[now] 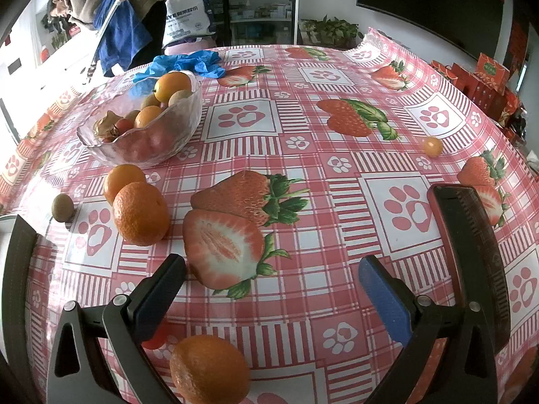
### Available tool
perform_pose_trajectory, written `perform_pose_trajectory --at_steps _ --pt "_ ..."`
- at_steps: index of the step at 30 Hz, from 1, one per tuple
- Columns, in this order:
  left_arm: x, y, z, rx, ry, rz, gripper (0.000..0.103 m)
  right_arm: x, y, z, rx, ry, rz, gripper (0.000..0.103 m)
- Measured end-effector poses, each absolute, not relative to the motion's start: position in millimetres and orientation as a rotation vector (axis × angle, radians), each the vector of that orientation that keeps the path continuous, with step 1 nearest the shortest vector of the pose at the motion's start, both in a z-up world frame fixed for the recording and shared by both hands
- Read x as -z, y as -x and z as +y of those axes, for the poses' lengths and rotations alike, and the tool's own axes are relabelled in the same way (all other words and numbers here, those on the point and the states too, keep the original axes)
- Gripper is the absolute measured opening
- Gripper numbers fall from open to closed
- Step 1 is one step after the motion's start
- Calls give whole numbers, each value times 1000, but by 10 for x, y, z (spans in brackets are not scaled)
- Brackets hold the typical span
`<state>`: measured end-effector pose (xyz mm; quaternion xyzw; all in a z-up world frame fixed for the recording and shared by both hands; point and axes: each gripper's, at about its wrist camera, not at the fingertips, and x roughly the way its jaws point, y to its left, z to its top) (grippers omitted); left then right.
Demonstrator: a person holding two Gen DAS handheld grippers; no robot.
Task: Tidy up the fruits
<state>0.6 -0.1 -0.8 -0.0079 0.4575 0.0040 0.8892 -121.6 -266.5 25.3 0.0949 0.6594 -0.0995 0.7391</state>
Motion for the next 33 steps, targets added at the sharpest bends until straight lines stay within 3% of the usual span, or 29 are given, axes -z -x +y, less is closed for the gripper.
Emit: perform_pose_trajectory --at_steps 27,33 --pt "6 -9 -1 -8 16 953 103 -223 1019 -2718 201 -214 1551 103" --pt "-18 -186 8 72 -38 1173 103 -206 995 -2737 194 -207 1541 103"
